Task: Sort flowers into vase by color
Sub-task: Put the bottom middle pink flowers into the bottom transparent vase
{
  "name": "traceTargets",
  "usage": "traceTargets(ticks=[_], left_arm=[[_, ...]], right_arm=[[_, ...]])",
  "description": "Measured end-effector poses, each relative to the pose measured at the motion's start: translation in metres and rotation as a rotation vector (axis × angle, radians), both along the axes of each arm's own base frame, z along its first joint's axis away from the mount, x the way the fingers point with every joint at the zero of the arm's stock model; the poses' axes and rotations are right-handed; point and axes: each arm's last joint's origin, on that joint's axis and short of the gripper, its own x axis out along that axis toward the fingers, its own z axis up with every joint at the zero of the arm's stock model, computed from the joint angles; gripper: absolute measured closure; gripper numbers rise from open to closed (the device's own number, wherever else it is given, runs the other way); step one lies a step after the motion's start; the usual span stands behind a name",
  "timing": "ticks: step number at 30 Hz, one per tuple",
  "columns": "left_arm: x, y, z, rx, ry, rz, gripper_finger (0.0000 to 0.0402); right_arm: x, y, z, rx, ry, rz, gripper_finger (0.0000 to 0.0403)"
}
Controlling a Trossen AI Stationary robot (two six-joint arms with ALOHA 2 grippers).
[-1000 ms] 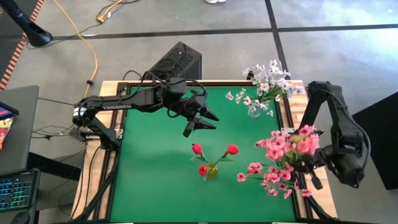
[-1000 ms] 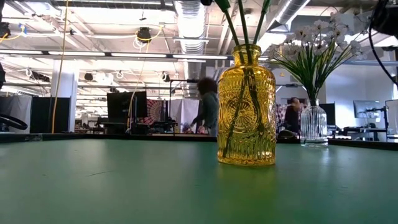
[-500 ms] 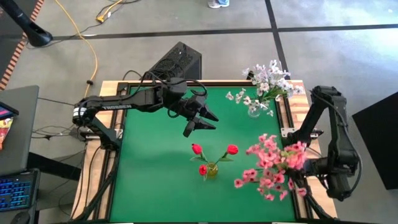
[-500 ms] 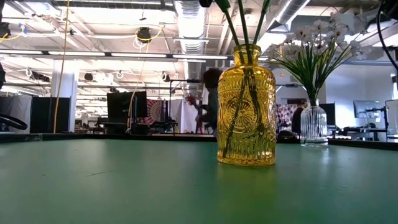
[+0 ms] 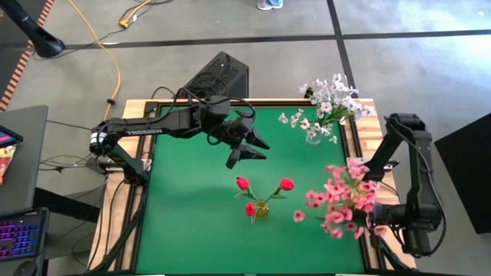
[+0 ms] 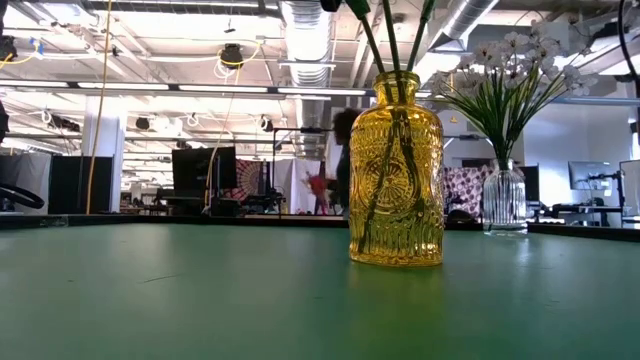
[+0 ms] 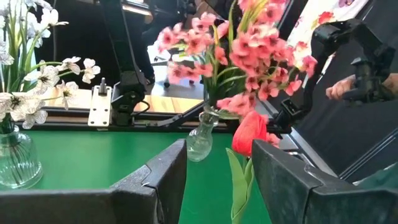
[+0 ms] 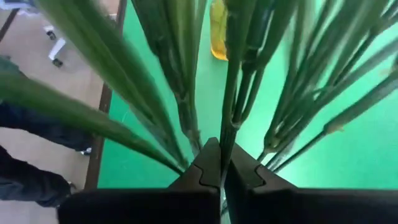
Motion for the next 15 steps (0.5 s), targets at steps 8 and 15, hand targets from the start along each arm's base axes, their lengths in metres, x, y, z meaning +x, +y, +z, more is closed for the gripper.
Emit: traceTargets(ticks=[8,15], left_arm=[[0.0,0.0,0.0,0.002,-0.001,0.0,0.0233],[0.0,0.001,0.0,0.005,0.0,0.019,0.0233]], right_arm=[[-0.002,0.001,-0.002,0.057,0.131,-0.025,0.0345],[-0.002,-0.009,0.007,0.088,0.128,-0.008,0.0309]])
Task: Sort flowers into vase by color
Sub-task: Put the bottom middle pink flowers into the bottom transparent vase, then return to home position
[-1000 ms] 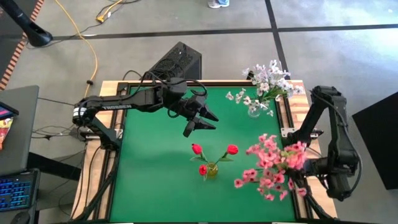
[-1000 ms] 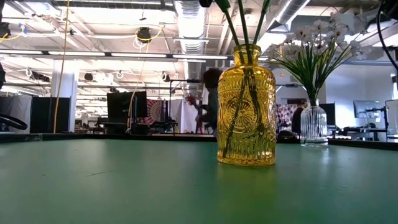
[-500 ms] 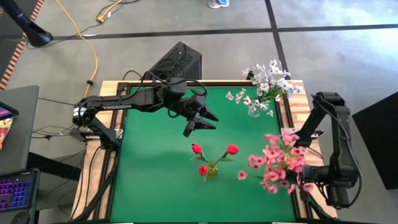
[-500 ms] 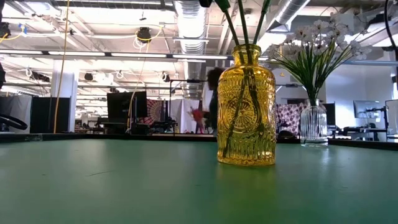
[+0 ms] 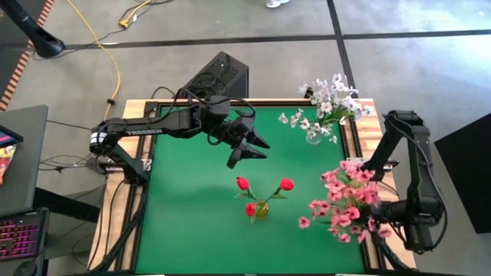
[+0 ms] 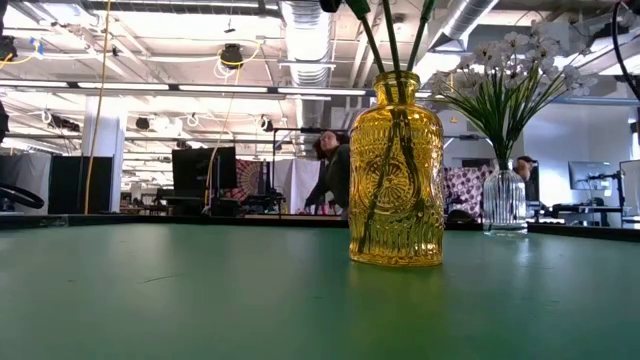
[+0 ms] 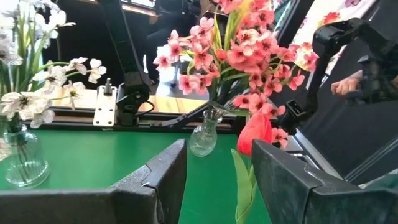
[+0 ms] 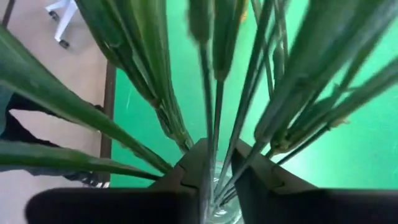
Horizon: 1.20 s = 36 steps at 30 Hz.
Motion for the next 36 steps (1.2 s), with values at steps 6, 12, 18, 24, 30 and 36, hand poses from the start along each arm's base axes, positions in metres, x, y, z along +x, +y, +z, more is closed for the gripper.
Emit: traceTargets(ticks=[6,12,18,24,30,36], left_arm=[[0.0,0.001,0.0,-0.001,0.003,0.023,0.0233],[0.0,0.001,0.0,-0.01,0.007,0.027,0.0233],[0.0,0.001,0.0,-0.007,0.006,0.032,0.0233],[0.001,0.002,0.0,0.014,0.001,0.049,0.0233],[0.0,0.002,0.0,0.045,-0.009,0.042,0.0233],[-0.013,0.009,0.01,0.078,-0.012,0.083,0.0233]], right_arm=[[0.0,-0.008,0.007,0.014,-0.005,0.032,0.0254],[-0.002,-0.02,0.016,0.074,0.048,0.064,0.0201],[-0.007,-0.032,0.026,0.188,0.177,0.139,0.0182],[-0.011,-0.047,0.035,0.282,0.299,0.208,0.0184],[-0.015,-0.067,0.039,0.312,0.398,0.222,0.0184],[-0.017,-0.095,0.034,0.213,0.454,0.037,0.0201]])
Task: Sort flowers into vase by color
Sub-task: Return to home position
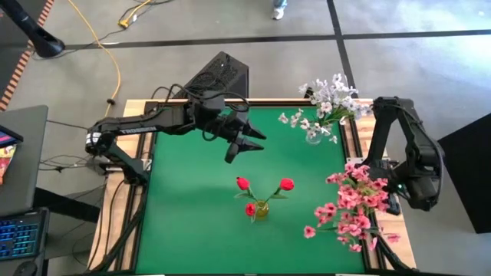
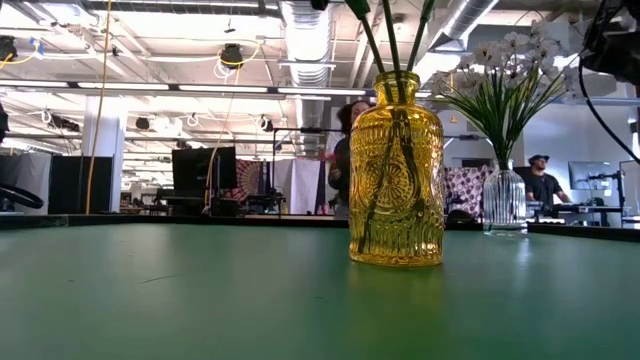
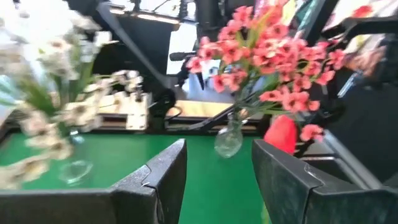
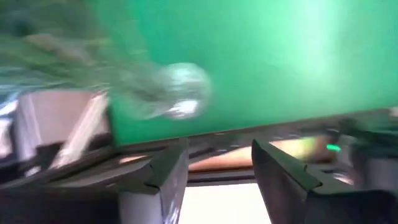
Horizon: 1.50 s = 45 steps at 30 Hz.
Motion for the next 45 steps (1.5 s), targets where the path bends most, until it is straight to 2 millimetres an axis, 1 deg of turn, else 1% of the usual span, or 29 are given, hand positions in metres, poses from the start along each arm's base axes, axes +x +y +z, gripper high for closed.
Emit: traceTargets(ticks=[2,5,8,12,13,15,20,23,25,27,29,33,35,38,41,45], left_arm=[[-0.006,0.003,0.002,0.017,0.02,0.018,0.0233],[-0.014,0.003,0.004,0.038,0.05,0.032,0.0233],[-0.024,0.002,0.007,0.082,0.079,0.054,0.0233],[-0.038,0.002,0.009,0.14,0.132,0.101,0.0233],[-0.041,0.002,0.01,0.149,0.14,0.106,0.0233],[-0.049,0.0,0.013,0.169,0.13,0.104,0.0233],[-0.074,-0.003,0.012,0.205,0.12,0.138,0.0233],[-0.089,-0.005,0.006,0.223,0.105,0.18,0.0233],[-0.099,-0.006,0.0,0.228,0.081,0.21,0.0233],[-0.108,-0.007,-0.007,0.216,0.045,0.241,0.0233],[-0.115,-0.008,-0.016,0.193,0.02,0.26,0.0233],[-0.127,-0.01,-0.029,0.15,-0.061,0.281,0.0233],[-0.133,-0.011,-0.036,0.136,-0.071,0.284,0.0233],[-0.138,-0.012,-0.044,0.131,-0.087,0.289,0.0233],[-0.142,-0.012,-0.048,0.142,-0.118,0.296,0.0233],[-0.144,-0.013,-0.054,0.163,-0.139,0.295,0.0233]], right_arm=[[0.001,-0.006,-0.001,-0.048,-0.021,-0.046,0.0216],[0.008,-0.006,-0.003,-0.077,-0.149,-0.064,0.025],[0.017,-0.006,-0.004,-0.152,-0.268,-0.095,0.0296],[0.029,-0.008,-0.008,-0.261,-0.372,-0.143,0.037],[0.032,-0.008,-0.008,-0.288,-0.4,-0.152,0.0382],[0.039,-0.009,-0.006,-0.326,-0.469,-0.162,0.0386],[0.055,-0.005,0.002,-0.382,-0.664,-0.21,0.0365],[0.063,-0.004,0.008,-0.447,-0.767,-0.228,0.0376],[0.067,-0.004,0.011,-0.492,-0.81,-0.247,0.0386],[0.07,-0.007,0.013,-0.526,-0.833,-0.271,0.0386],[0.07,-0.012,0.014,-0.543,-0.846,-0.307,0.0386],[0.069,-0.023,0.019,-0.599,-0.906,-0.411,0.0382],[0.068,-0.028,0.021,-0.62,-0.928,-0.452,0.0382],[0.068,-0.032,0.021,-0.62,-0.943,-0.499,0.0384],[0.069,-0.032,0.016,-0.57,-0.957,-0.552,0.0385],[0.073,-0.027,0.003,-0.464,-0.931,-0.511,0.0386]])
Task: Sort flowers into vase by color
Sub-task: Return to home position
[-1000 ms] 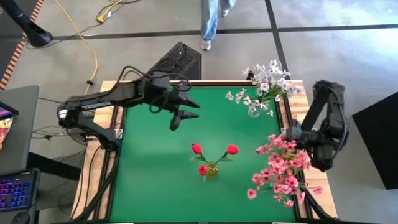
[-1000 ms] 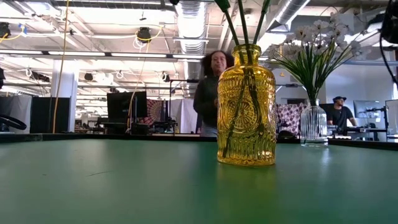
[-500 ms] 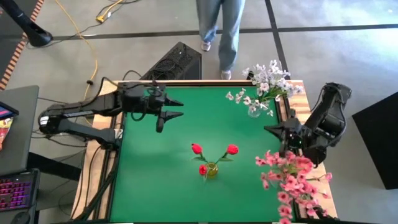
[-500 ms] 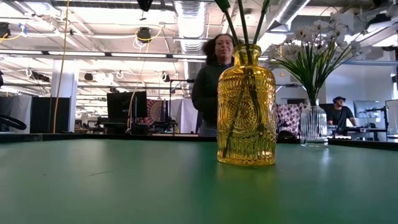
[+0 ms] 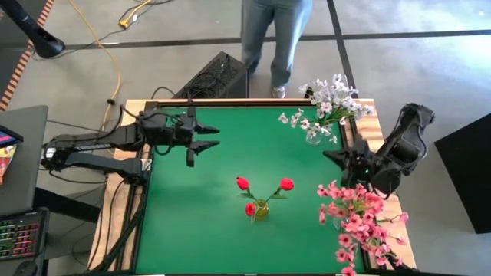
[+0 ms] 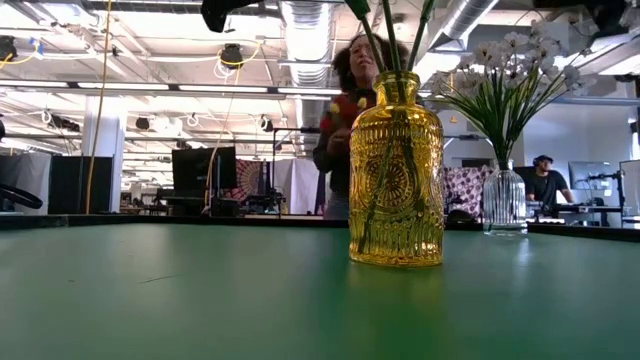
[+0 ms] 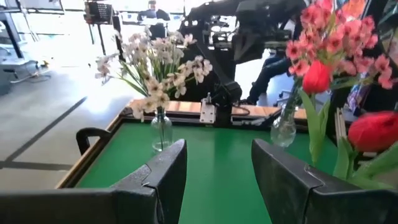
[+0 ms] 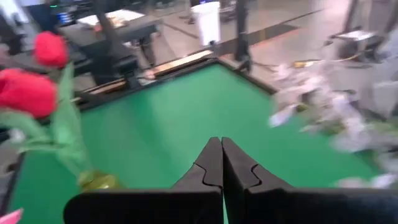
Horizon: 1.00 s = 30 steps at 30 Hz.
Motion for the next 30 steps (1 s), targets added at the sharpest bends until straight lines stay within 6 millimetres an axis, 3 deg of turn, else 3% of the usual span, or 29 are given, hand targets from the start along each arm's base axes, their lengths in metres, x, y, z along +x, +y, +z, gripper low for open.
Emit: traceTargets(ticks=[10,16,23,30], left_arm=[[0.001,0.0,-0.007,0.026,-0.009,0.001,0.0233],[0.001,-0.001,-0.007,0.035,-0.01,-0.053,0.0233],[0.001,-0.002,-0.009,0.073,-0.008,-0.085,0.0233],[-0.007,0.003,-0.047,0.024,-0.088,-0.067,0.0233]], right_arm=[[0.02,-0.006,-0.016,-0.018,-0.028,0.143,0.0386],[0.04,-0.024,-0.028,-0.045,-0.052,0.248,0.0386],[0.05,-0.046,-0.038,-0.061,-0.043,0.334,0.0386],[0.053,-0.058,-0.055,-0.037,-0.057,0.403,0.0386]])
